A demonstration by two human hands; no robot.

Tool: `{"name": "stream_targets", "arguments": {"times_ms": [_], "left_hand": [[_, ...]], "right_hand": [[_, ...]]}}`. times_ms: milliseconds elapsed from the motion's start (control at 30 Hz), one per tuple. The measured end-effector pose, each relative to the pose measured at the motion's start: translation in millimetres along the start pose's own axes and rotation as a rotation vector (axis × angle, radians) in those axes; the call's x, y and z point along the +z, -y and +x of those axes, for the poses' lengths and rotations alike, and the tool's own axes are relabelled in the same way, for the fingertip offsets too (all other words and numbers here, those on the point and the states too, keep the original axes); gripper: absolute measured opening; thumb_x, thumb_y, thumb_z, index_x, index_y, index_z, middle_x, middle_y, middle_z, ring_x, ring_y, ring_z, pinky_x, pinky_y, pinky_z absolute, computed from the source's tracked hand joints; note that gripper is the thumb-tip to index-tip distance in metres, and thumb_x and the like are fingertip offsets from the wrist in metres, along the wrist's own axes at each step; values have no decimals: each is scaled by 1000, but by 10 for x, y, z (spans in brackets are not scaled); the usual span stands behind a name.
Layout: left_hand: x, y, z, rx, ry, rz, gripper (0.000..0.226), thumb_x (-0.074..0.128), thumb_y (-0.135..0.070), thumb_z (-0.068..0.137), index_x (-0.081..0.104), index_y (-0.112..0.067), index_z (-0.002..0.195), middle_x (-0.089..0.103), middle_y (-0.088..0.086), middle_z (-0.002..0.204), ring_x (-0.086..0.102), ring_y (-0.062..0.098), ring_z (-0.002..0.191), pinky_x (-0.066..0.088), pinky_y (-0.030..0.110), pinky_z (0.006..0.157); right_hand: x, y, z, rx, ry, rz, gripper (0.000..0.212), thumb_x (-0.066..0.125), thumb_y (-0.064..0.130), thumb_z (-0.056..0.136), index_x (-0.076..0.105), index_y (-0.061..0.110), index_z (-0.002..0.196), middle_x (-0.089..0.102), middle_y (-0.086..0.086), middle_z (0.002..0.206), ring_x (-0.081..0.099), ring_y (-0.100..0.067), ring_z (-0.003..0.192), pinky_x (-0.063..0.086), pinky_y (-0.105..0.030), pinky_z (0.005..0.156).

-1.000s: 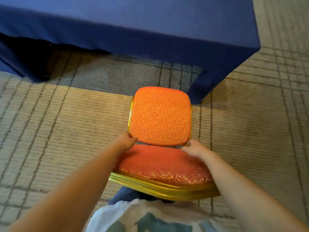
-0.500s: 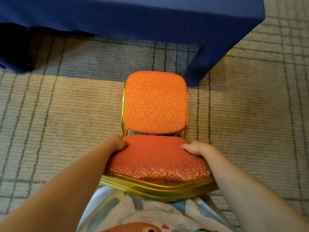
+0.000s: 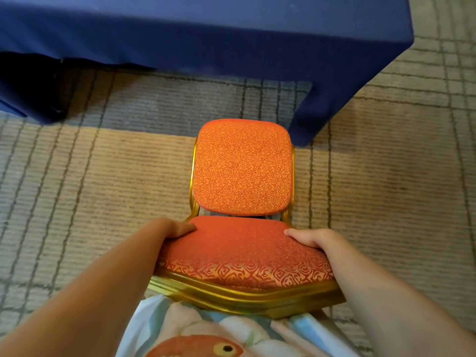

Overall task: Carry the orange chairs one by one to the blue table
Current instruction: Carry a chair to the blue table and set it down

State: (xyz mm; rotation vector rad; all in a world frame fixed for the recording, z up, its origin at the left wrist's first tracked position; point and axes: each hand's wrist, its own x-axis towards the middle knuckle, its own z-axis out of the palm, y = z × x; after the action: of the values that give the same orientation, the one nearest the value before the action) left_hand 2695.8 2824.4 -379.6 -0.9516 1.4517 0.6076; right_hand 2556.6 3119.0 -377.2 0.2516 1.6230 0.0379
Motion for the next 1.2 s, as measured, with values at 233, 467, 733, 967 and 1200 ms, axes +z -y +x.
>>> {"name": "stream_targets", "arguments": {"times_ms": [233, 467, 733, 967, 1200], "left_hand": [[-242, -121, -189, 17, -10, 71, 75, 26, -63, 97, 42, -7, 143, 49, 11, 143, 50, 27, 128, 37, 33, 103], [-791, -304, -319, 45, -45, 52, 74, 27, -63, 97, 45, -5, 139, 53, 14, 138, 55, 29, 121, 42, 33, 90], [-1780, -937, -394, 41, -88, 34, 75, 27, -63, 97, 43, -4, 140, 53, 15, 137, 58, 28, 112, 44, 32, 85], [-2802, -1859, -382, 81, -144, 18, 82, 29, -71, 92, 41, -9, 145, 51, 14, 139, 59, 30, 113, 41, 36, 85], [-3521, -2636, -389, 72, -156, 52, 83, 29, -72, 91, 34, -12, 148, 42, 11, 148, 53, 30, 120, 38, 37, 90]], "right_hand": [[-238, 124, -136, -1, -37, -65, 78, 26, 69, 96, 31, 16, 152, 43, -13, 149, 47, -29, 132, 35, -32, 101], [-674, 440, -318, -56, -88, -27, 75, 28, 68, 96, 35, 17, 150, 46, -12, 147, 51, -28, 127, 35, -31, 95], [-1581, 1010, -281, -99, -103, 21, 73, 28, 66, 97, 39, 15, 148, 50, -11, 143, 55, -26, 119, 35, -30, 92], [-2971, 1550, -208, -126, -185, 72, 73, 33, 70, 93, 37, 23, 149, 56, -8, 127, 57, -20, 90, 39, -34, 89], [-3921, 1841, -137, -109, -195, 61, 71, 35, 66, 95, 41, 16, 145, 50, -11, 142, 54, -28, 121, 36, -35, 92]]}}
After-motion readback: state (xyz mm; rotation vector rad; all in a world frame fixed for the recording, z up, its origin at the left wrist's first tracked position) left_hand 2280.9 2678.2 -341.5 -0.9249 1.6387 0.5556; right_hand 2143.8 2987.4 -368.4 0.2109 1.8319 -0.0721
